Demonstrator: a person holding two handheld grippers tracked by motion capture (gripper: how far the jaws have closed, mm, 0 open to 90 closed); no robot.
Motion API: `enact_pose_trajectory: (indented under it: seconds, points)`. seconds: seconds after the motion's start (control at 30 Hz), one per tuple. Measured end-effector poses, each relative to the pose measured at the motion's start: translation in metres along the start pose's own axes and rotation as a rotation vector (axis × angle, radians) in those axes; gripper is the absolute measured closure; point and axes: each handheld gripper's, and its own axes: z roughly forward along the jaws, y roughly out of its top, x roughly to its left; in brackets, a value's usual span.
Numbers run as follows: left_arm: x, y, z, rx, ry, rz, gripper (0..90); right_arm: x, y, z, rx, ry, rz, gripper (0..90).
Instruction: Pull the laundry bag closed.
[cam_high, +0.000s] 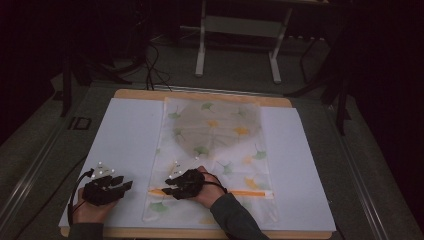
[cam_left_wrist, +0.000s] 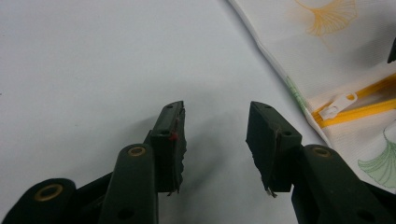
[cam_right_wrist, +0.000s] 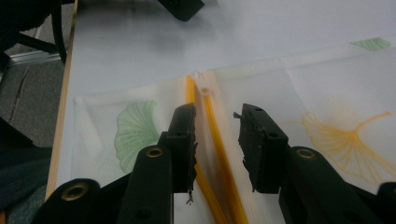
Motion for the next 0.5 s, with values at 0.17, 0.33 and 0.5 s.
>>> enact_pose_trajectory:
  seconds: [0.17, 0.33, 0.5]
  points:
    - [0.000, 0.000, 0.000, 0.001, 0.001, 0.000, 56.8, 0.001, 0.004, 0.006, -0.015, 0.010, -0.012, 68.0]
    - [0.001, 0.000, 0.000, -0.001, 0.001, -0.002, 56.8, 0.002, 0.009, 0.012, -0.012, 0.025, -0.024, 70.1]
    - [0.001, -0.001, -0.001, -0.002, 0.001, -0.004, 56.8, 0.003, 0.015, 0.018, -0.008, 0.034, -0.022, 70.8]
